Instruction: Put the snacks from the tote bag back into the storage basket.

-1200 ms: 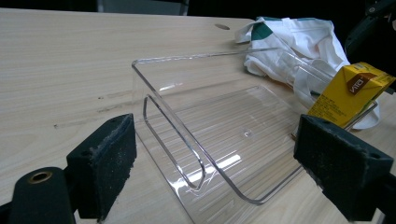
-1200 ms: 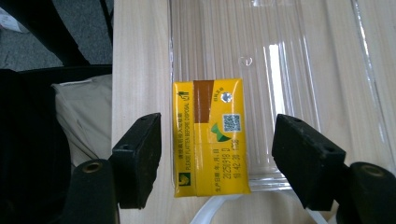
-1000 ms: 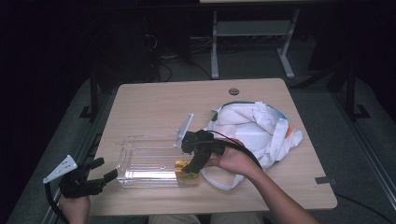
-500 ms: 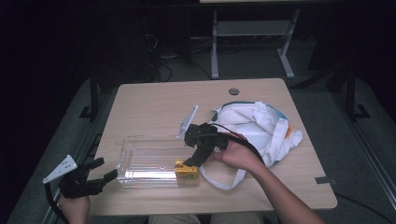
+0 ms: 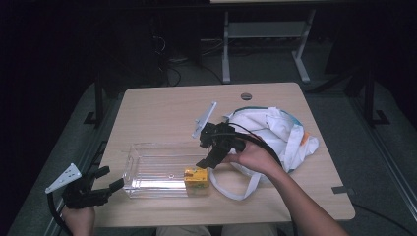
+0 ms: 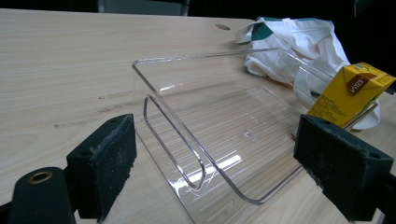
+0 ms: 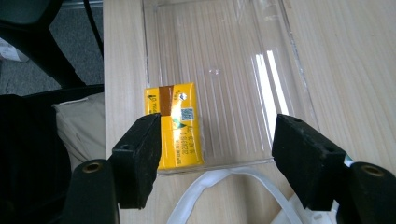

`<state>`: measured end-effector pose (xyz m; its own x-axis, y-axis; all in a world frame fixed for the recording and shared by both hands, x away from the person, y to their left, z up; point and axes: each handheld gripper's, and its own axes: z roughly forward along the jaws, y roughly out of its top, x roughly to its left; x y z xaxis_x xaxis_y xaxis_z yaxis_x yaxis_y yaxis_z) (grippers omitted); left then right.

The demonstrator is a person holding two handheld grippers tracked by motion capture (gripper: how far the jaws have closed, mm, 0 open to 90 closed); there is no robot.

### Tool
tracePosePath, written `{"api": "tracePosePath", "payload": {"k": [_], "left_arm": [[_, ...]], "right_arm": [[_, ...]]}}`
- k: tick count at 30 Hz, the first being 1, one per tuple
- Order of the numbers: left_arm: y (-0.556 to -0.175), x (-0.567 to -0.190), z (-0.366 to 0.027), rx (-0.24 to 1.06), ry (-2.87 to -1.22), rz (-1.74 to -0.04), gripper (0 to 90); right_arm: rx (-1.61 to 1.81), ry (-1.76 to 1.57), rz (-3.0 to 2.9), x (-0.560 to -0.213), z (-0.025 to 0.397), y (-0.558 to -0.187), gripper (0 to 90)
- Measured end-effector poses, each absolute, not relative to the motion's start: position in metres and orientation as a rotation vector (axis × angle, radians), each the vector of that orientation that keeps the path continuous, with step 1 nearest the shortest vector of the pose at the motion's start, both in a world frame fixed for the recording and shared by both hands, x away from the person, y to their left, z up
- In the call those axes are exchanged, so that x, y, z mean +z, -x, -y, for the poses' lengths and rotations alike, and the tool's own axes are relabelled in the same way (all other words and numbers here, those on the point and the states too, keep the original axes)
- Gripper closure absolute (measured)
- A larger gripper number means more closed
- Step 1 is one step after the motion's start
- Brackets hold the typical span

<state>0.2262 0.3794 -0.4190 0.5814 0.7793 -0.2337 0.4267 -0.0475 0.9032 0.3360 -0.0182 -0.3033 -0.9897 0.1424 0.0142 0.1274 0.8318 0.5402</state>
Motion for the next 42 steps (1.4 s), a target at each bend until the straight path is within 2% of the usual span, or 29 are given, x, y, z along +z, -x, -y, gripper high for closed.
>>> {"api": "tracePosePath", "payload": {"k": [42], "left_arm": [[-0.226, -0.419, -0.379, 0.389, -1.678, -1.014, 12.8]], "right_arm": [[0.842, -0.381, -2.92, -0.296, 0.059, -0.354, 32.5]]}}
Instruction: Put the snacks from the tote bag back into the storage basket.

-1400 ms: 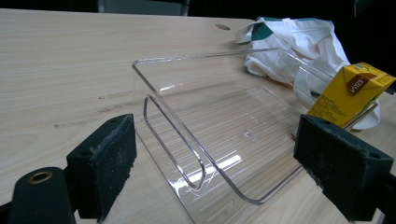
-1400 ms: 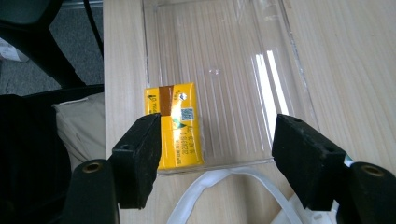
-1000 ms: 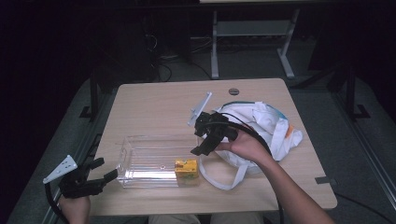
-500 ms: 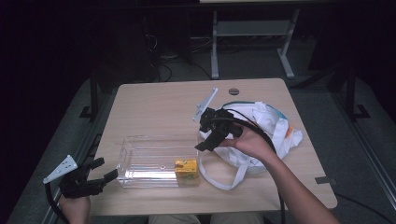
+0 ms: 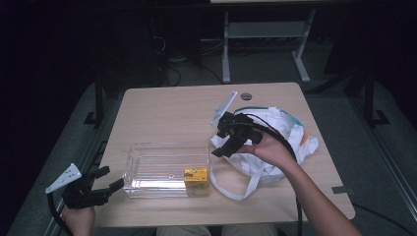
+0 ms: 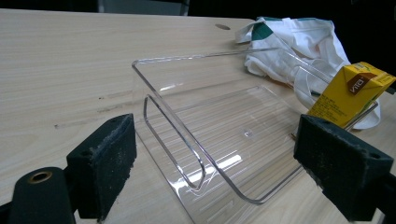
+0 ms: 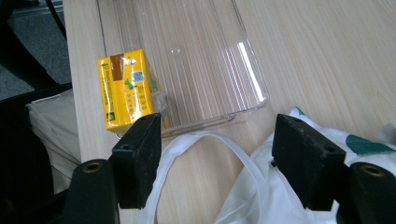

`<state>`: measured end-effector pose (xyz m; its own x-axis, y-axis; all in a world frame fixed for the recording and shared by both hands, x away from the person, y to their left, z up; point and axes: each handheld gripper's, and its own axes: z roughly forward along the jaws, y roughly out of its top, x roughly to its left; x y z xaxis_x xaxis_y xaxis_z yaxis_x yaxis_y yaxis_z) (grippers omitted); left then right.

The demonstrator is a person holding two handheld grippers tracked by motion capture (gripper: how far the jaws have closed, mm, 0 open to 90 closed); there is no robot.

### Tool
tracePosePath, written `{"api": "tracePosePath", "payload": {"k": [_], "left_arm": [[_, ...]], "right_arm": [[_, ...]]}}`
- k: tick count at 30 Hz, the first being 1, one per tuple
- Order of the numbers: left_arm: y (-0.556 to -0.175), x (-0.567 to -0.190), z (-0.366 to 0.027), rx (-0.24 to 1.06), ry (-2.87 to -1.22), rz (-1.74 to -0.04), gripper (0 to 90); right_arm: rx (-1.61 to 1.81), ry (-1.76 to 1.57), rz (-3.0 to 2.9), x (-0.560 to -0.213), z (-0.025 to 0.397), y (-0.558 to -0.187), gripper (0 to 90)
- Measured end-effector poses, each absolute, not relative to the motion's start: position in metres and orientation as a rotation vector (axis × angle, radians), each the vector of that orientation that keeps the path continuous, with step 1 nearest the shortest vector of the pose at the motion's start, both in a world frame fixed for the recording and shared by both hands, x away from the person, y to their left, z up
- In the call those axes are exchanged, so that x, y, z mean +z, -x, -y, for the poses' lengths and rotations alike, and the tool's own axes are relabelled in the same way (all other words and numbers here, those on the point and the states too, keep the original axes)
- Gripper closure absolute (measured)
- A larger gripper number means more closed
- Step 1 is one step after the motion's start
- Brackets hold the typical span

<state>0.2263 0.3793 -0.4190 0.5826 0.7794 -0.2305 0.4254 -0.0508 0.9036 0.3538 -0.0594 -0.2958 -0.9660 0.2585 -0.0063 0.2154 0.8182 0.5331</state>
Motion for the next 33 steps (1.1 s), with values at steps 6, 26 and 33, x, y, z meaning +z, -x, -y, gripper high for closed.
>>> {"api": "tracePosePath", "payload": {"k": [6, 26, 33], "left_arm": [[-0.226, -0.419, -0.379, 0.389, -1.679, -1.012, 12.8], [-0.226, -0.419, -0.378, 0.382, -1.68, -1.02, 12.8], [-0.226, -0.419, -0.378, 0.382, -1.679, -1.019, 12.8]], "right_arm": [[0.849, -0.416, -2.915, -0.3, 0.069, -0.354, 32.5], [0.863, -0.529, -2.876, -0.309, 0.104, -0.354, 31.5], [0.869, -0.571, -2.862, -0.314, 0.116, -0.352, 30.6]]}}
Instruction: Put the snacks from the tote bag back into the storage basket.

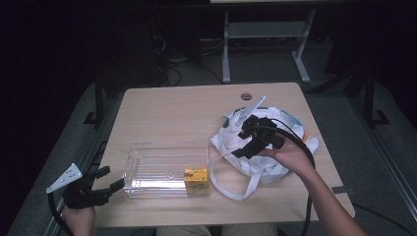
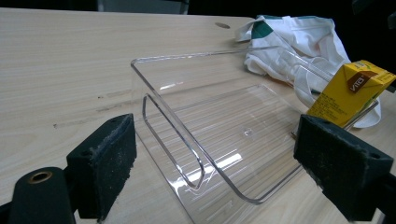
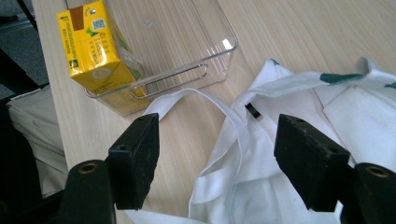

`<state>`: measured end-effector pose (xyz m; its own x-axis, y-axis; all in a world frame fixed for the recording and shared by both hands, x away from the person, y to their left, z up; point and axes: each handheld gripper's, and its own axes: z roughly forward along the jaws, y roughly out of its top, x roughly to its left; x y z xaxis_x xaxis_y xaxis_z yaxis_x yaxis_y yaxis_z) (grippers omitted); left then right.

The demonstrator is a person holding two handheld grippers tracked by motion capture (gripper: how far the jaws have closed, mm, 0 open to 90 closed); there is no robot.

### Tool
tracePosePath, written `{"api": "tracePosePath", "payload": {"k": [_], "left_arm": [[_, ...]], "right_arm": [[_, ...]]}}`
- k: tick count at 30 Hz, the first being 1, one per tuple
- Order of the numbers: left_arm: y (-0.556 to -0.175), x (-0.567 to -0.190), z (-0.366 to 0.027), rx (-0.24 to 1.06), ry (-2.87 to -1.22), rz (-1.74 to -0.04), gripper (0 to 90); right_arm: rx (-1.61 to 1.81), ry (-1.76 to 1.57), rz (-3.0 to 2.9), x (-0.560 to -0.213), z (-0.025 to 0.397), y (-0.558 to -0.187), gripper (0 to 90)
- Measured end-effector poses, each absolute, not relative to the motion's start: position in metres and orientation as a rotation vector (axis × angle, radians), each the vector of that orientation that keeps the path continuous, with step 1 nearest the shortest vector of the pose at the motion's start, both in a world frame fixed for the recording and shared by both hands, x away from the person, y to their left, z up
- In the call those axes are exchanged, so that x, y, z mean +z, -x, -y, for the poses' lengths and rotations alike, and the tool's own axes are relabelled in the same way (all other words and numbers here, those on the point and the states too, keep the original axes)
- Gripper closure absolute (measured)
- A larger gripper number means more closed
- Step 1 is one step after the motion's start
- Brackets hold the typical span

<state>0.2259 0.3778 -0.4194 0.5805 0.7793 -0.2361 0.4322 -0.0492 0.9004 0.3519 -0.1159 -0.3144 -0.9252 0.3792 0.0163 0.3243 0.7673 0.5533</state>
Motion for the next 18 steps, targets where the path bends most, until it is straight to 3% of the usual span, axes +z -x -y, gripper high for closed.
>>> {"api": "tracePosePath", "payload": {"k": [18], "left_arm": [[-0.226, -0.419, -0.377, 0.382, -1.687, -1.016, 12.8]], "right_arm": [[0.882, -0.654, -2.823, -0.328, 0.144, -0.346, 30.5]]}}
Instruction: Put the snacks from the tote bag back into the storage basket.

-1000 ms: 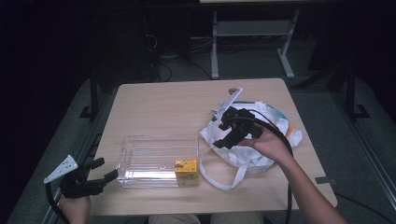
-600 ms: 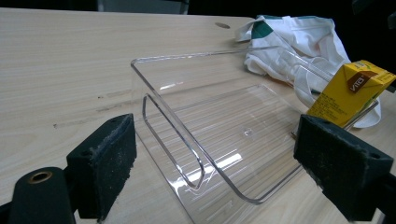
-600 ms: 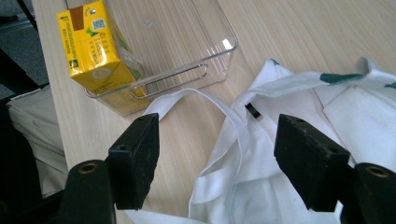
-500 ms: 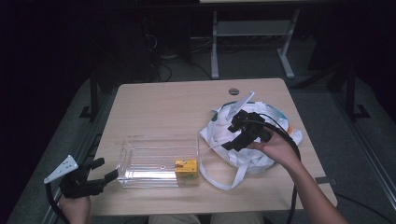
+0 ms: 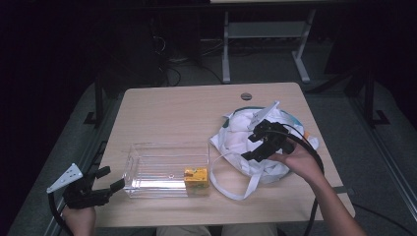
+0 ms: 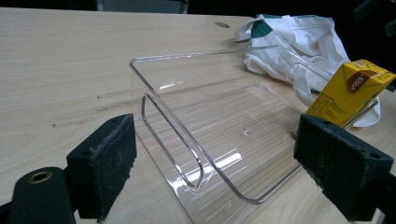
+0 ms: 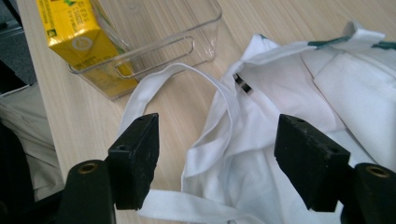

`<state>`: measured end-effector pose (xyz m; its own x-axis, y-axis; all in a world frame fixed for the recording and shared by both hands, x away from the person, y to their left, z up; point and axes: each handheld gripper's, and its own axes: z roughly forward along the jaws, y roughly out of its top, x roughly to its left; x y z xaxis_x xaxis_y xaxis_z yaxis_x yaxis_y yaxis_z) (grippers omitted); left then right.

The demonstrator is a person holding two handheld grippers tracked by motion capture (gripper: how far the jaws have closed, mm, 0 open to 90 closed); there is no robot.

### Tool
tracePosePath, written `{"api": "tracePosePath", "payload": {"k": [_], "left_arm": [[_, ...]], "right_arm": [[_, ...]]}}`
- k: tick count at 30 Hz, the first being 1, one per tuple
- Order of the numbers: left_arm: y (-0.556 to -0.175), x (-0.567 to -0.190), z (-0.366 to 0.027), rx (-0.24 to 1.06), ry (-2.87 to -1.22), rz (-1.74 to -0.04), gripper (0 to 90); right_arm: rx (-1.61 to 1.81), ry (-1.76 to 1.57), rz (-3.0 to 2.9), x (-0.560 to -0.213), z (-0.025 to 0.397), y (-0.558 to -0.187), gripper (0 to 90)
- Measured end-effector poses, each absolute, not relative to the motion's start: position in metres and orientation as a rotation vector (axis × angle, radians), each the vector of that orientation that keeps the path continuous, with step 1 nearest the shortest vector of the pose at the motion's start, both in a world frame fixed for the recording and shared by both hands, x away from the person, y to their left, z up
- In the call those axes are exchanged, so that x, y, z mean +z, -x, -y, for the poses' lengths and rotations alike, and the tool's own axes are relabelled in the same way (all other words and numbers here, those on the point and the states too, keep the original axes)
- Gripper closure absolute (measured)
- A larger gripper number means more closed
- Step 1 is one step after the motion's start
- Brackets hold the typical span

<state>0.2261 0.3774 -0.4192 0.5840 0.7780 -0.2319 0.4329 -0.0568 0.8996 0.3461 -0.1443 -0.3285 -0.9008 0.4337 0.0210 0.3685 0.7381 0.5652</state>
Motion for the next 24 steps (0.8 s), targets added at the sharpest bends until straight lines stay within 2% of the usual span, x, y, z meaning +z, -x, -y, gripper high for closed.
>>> {"api": "tracePosePath", "payload": {"k": [24], "left_arm": [[-0.226, -0.42, -0.375, 0.37, -1.692, -1.001, 12.7]], "right_arm": [[0.917, -0.822, -2.763, -0.351, 0.189, -0.333, 30.0]]}}
